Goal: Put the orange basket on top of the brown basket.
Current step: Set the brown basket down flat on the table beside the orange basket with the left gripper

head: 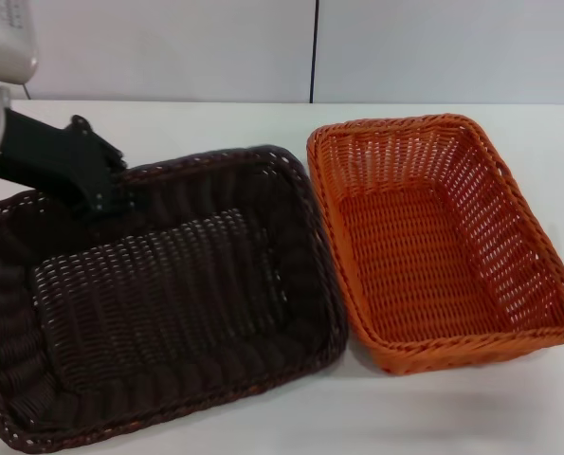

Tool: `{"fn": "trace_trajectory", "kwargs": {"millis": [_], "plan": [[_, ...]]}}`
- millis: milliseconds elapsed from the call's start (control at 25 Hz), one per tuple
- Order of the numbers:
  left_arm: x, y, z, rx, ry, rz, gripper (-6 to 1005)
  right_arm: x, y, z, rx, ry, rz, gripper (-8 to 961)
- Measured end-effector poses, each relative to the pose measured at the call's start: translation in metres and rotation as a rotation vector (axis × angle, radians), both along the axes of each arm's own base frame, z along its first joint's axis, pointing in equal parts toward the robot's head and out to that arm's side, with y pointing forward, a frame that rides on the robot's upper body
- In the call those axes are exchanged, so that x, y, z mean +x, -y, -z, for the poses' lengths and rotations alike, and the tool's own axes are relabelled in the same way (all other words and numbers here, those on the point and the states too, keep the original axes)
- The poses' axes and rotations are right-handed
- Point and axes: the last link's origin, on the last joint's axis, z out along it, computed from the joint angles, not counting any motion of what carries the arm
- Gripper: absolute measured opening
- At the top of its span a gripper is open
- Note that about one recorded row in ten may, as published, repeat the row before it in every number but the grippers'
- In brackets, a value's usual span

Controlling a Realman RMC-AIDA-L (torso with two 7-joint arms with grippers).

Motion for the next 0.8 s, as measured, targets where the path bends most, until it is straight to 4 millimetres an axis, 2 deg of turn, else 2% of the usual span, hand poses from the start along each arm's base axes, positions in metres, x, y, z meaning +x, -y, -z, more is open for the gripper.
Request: {"fn": "trace_trajectory", "kwargs": {"millis": [200, 440, 640, 800], "plan": [[0.004, -0.007, 0.02, -0.068, -0.012, 0.034, 197, 0.002, 0.002, 0.0, 0.0, 0.004, 0.007, 710], [0.007, -0.012, 0.058, -0.101, -0.115, 0.09, 198, 0.005, 0.002, -0.001, -0.002, 0.014, 0.011, 710], [0.01, -0.014, 0.069, -0.095, -0.144, 0.093, 216, 0.007, 0.001, -0.002, -0.005, 0.022, 0.014, 710], [0.018, -0.015, 0.076, -0.088, -0.13, 0.112, 295, 0.009, 0.002, -0.002, -0.003, 0.023, 0.023, 710]]}}
